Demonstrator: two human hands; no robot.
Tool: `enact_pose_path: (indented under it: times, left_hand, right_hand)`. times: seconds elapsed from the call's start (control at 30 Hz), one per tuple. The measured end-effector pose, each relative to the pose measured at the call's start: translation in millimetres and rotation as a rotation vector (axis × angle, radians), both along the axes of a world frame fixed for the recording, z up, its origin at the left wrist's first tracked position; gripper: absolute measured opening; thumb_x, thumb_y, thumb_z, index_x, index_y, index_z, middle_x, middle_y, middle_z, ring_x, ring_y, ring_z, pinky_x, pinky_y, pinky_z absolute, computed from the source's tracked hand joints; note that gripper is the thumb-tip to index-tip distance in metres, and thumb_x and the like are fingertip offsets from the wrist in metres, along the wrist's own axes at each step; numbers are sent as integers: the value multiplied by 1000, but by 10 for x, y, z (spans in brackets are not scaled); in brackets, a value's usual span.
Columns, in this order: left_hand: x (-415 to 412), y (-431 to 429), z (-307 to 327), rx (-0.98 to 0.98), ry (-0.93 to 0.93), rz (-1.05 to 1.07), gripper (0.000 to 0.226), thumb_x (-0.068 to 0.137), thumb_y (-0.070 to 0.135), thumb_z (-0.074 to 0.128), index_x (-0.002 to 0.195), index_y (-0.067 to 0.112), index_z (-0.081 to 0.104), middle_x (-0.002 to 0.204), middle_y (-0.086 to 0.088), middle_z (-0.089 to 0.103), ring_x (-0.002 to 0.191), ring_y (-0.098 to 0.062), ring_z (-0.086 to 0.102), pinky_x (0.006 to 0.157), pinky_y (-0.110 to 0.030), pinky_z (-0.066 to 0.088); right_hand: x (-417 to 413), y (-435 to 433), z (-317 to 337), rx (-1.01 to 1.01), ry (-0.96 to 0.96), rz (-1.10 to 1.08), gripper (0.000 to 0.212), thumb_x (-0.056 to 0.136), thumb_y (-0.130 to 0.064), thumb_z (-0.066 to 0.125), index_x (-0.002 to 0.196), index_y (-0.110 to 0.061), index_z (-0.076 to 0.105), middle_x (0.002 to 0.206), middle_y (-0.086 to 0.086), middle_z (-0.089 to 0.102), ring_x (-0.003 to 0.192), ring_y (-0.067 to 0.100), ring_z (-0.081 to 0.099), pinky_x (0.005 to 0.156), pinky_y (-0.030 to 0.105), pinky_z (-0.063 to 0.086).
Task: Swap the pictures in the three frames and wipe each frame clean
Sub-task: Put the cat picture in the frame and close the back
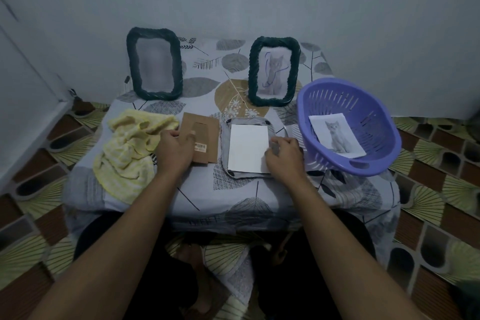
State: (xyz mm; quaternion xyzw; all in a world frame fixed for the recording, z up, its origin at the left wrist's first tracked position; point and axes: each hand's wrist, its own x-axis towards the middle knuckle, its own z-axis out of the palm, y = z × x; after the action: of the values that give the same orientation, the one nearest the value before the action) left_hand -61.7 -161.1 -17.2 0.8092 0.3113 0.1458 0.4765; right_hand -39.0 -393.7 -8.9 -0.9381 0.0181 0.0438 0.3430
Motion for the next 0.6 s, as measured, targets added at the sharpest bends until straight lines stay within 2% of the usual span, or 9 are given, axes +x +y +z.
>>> enact_pose_path:
  times: [0.07,0.13,0.23,0.33,0.47,0.6]
  left_hand:
    - [1,25,-26,98,65,-58,59,85,40,72,127,4,51,118,-6,60,107,-27,59,86,-32,44]
    - [9,52,-74,201,131,-86,71,79,43,76,131,4,49,127,-14,58,116,-35,56,96,-43,46]
    - [-11,45,-93,251,186,-94,73,78,45,75,134,6,49,133,-19,53,123,-39,50,102,-48,43]
    - [-32,17,-73,298,228,-99,69,82,46,71,135,8,51,136,-20,47,126,-40,45,106,-47,39]
    - [-53,-19,-63,356,229,-126,60,84,40,69,135,14,51,137,-18,46,127,-39,42,106,-47,35]
    - [-63,-137,-18,516,122,-191,33,86,32,64,116,19,64,126,-16,53,119,-38,43,99,-48,36]
  right_hand:
    - [-10,1,-7,35,22,11,41,97,-17,50,137,-14,55,139,13,44,127,33,45,112,40,34]
    - [-35,4,-9,46,19,21,39,97,-12,48,136,-13,56,138,13,44,127,31,47,111,38,34]
    - [-72,15,-13,81,2,18,37,96,-4,45,128,-11,61,133,11,44,124,27,49,109,30,33]
    - [-99,35,-15,92,-2,32,35,95,-3,44,125,-10,62,129,8,43,119,23,49,104,26,36]
    - [-98,11,-14,79,-5,48,33,95,-6,47,122,-14,63,127,6,46,111,22,53,98,28,40]
    - [-72,-53,-24,28,-14,62,30,98,-13,50,122,-21,65,131,7,50,119,24,54,108,38,41]
